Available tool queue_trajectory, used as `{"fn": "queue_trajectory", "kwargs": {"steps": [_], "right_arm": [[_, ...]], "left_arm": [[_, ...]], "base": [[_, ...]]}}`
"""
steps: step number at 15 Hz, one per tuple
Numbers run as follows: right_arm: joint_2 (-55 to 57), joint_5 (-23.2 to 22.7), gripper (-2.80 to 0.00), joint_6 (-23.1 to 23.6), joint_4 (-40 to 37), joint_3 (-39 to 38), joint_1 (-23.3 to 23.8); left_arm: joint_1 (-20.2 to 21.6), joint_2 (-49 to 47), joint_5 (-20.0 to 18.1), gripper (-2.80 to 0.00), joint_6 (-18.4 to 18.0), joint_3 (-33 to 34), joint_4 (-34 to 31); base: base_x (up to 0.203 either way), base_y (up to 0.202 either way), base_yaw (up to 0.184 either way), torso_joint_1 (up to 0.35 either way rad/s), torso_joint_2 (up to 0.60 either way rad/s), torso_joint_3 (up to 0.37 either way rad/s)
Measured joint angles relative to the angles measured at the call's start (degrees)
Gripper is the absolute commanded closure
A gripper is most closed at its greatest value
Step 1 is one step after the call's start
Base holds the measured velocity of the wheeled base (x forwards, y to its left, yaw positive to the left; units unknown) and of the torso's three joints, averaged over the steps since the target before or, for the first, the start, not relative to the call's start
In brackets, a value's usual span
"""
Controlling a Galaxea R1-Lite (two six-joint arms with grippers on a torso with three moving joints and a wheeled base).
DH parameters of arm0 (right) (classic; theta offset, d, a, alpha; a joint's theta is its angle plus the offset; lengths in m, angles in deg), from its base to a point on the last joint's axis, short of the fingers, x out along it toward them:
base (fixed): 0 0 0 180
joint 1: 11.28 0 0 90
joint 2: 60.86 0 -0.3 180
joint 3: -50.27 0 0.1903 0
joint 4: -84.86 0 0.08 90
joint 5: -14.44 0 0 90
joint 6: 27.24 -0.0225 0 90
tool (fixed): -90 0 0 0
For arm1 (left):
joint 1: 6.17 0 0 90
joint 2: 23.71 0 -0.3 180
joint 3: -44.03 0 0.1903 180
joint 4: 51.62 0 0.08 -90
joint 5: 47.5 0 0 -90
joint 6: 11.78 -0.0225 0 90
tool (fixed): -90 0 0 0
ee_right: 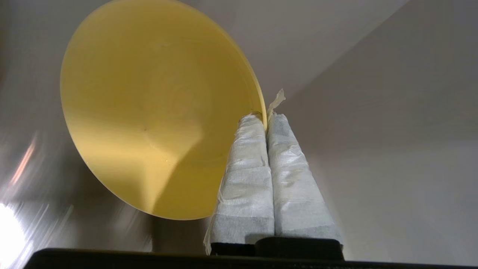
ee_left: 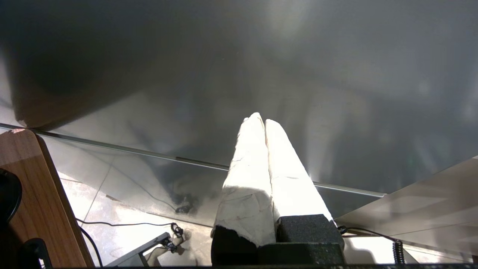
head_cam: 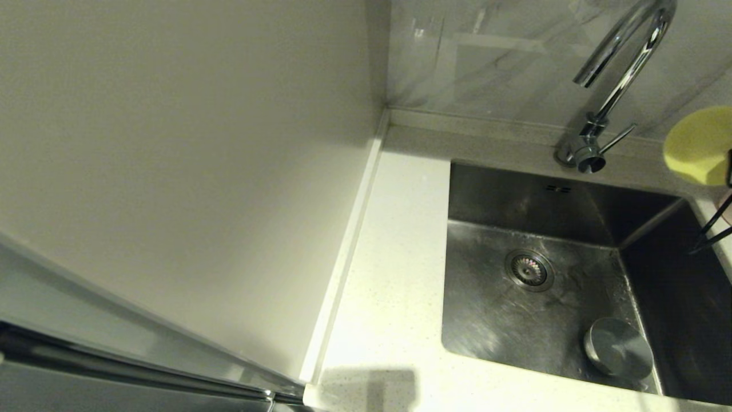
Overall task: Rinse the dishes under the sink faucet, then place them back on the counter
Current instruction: Put a bowl back to the table from the sink
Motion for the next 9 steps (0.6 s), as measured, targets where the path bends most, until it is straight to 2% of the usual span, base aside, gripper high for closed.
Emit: {"fn": "queue_trajectory", "kwargs": {"steps": [2, 5, 6, 9], "right_arm": [[-2.8, -1.68, 0.0, 3.38, 13.43, -0.74, 2.12], [-5.33, -2.15, 0.0, 5.37, 29.58, -2.55, 3.25], [-5.79, -2.28, 0.0, 5.43, 32.09, -3.66, 3.36], [-6.8, -2.37, 0.0, 5.57, 32.81, -5.75, 3.47]], "left_arm": [[0.0, 0.0, 0.0, 0.0, 0.0, 0.0, 0.02], [0.0, 0.0, 0.0, 0.0, 0.0, 0.0, 0.0], [0.0, 0.0, 0.0, 0.0, -0.02, 0.0, 0.02], [0.0, 0.0, 0.0, 0.0, -0.02, 0.0, -0.01]], "base": [[0.0, 0.0, 0.0, 0.0, 0.0, 0.0], [0.0, 0.0, 0.0, 0.0, 0.0, 0.0], [0.0, 0.0, 0.0, 0.0, 0.0, 0.0], [0.0, 0.0, 0.0, 0.0, 0.0, 0.0]]}}
